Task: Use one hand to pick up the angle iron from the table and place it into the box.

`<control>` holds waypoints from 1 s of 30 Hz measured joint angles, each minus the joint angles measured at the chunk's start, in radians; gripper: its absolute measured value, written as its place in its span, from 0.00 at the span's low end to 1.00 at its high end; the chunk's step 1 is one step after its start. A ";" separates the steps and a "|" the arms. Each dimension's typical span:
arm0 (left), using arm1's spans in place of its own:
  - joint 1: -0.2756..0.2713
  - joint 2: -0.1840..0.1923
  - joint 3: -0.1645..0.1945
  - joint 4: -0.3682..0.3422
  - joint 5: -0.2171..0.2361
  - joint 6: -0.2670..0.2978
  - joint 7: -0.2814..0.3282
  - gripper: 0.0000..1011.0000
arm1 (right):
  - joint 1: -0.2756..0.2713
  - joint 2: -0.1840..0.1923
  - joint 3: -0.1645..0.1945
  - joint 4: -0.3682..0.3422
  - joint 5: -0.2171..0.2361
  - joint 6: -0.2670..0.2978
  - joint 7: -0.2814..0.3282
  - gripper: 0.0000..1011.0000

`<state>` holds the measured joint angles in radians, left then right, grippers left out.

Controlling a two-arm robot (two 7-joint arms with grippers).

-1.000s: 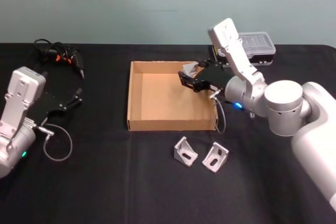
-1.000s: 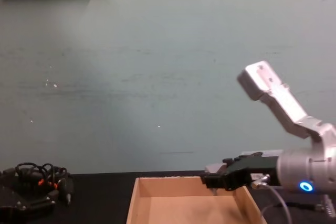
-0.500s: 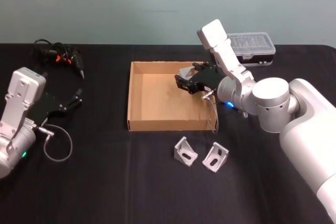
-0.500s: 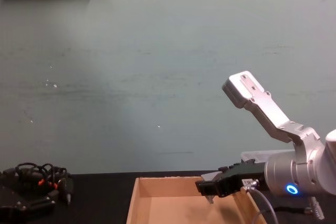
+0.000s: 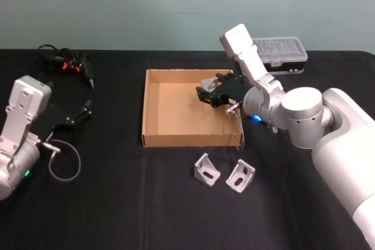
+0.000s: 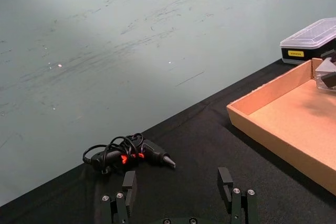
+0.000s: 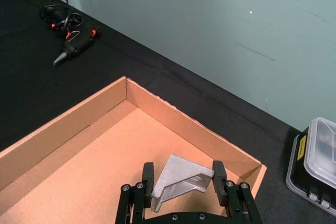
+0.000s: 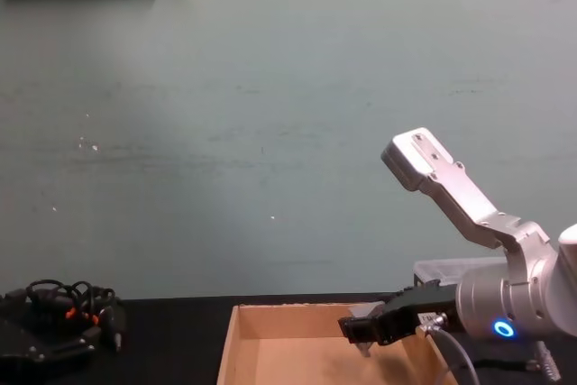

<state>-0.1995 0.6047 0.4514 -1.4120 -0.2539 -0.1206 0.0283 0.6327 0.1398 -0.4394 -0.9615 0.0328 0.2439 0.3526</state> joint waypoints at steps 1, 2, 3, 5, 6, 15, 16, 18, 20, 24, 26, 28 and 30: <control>0.000 0.000 0.000 0.000 0.000 0.000 0.000 1.00 | 0.000 0.000 0.001 0.000 0.000 0.001 0.001 0.68; 0.000 0.000 0.000 0.000 0.000 0.000 0.000 1.00 | 0.000 -0.001 0.002 0.000 -0.001 0.002 0.002 0.68; 0.000 0.000 0.000 0.000 0.000 0.000 0.000 1.00 | 0.000 -0.001 0.002 0.000 -0.001 0.002 0.002 0.68; 0.000 0.000 0.000 0.000 0.000 0.000 0.000 1.00 | -0.001 -0.001 0.004 0.001 -0.002 0.004 0.005 0.68; 0.000 0.000 0.000 0.000 0.000 0.000 0.000 1.00 | -0.001 -0.001 0.005 0.001 -0.002 0.004 0.006 0.68; 0.000 0.000 0.000 0.000 0.000 0.000 0.000 1.00 | -0.001 -0.001 0.004 0.001 -0.002 0.003 0.007 0.71; 0.000 0.000 0.000 0.000 0.000 0.000 0.000 1.00 | -0.001 -0.001 0.004 0.001 -0.002 0.003 0.007 0.74; 0.000 0.000 0.000 0.000 0.000 0.000 0.000 1.00 | -0.001 -0.001 0.004 0.001 -0.002 0.003 0.007 0.80; 0.000 0.000 0.000 0.000 0.000 0.000 0.000 1.00 | -0.001 -0.001 0.004 0.001 -0.002 0.003 0.007 0.84; 0.000 0.000 0.000 0.000 0.000 0.000 0.000 1.00 | -0.001 0.000 0.003 0.000 -0.002 0.003 0.006 0.94; 0.000 0.000 0.000 0.000 0.000 0.000 0.000 1.00 | -0.001 0.000 0.003 0.000 -0.002 0.002 0.006 0.99; 0.000 0.000 0.000 0.000 0.000 0.000 0.000 1.00 | -0.001 0.000 0.003 0.000 -0.002 0.002 0.006 0.99; 0.000 0.000 0.000 0.000 0.000 0.000 0.000 1.00 | -0.001 0.000 0.003 0.000 -0.002 0.002 0.006 0.99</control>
<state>-0.1995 0.6047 0.4513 -1.4120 -0.2539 -0.1205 0.0283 0.6313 0.1395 -0.4365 -0.9614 0.0311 0.2460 0.3588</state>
